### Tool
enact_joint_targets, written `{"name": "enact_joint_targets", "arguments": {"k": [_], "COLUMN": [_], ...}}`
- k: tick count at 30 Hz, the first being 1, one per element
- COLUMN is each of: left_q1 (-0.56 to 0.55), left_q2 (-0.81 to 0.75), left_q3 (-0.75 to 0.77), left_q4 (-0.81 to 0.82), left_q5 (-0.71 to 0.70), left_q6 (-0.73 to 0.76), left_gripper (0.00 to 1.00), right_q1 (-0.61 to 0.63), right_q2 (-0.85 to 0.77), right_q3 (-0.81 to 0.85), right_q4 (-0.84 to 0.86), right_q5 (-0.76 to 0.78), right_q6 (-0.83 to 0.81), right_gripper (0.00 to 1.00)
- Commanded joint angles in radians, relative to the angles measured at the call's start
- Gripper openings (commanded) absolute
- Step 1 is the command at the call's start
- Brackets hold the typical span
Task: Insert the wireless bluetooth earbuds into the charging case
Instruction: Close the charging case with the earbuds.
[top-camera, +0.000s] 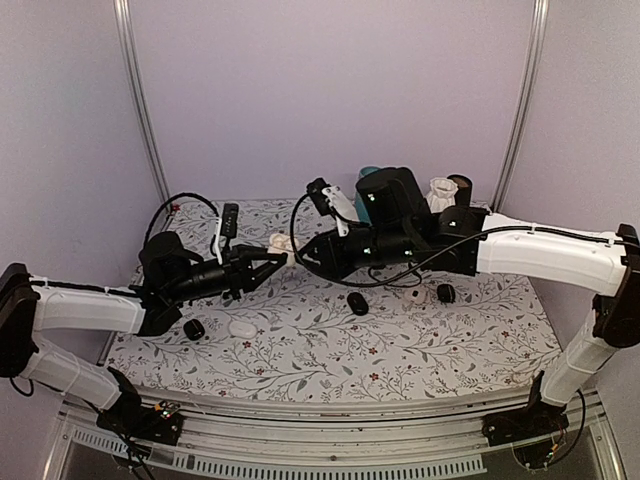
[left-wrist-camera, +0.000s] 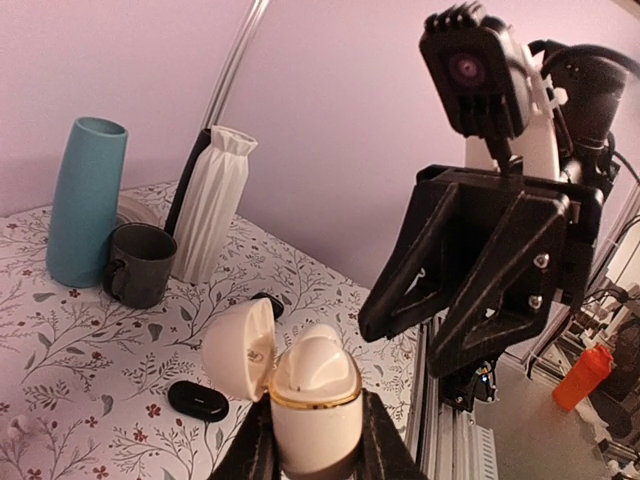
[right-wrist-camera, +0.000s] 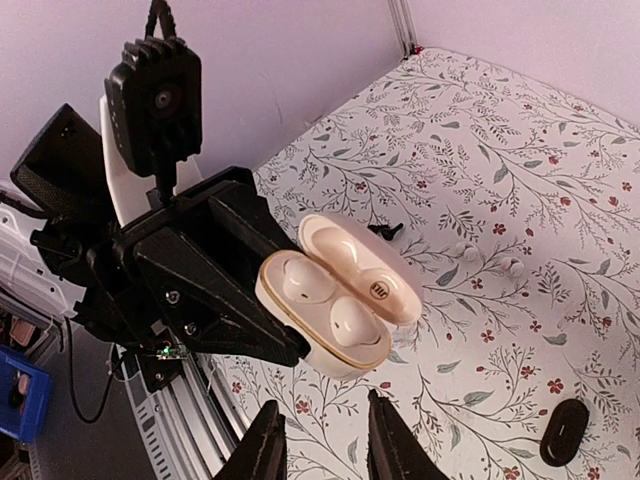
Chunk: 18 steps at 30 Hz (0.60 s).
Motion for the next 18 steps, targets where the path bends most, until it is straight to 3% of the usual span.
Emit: {"name": "enact_joint_targets", "arguments": {"k": [1, 10, 18], "left_q1": [0.008, 0.009, -0.015], "left_q2": [-0.042, -0.097, -0.117], "left_q3": [-0.018, -0.036, 0.009], "left_q4": [0.061, 0.132, 0.173], "left_q5": [0.019, 0.126, 0.225], "left_q6": [0.035, 0.067, 0.024], "left_gripper": [0.0, 0.0, 0.0], "right_q1": [-0.042, -0.191, -0.201], "right_q2": [-0.094, -0.173, -0.09], "right_q3": [-0.053, -0.2, -0.205], "right_q4": [0.086, 0.31, 0.44], "right_q5": [-0.055, -0.302, -0.468], "right_q6": [0.042, 0.171, 0.171], "right_gripper": [0.3, 0.44, 0.49]}}
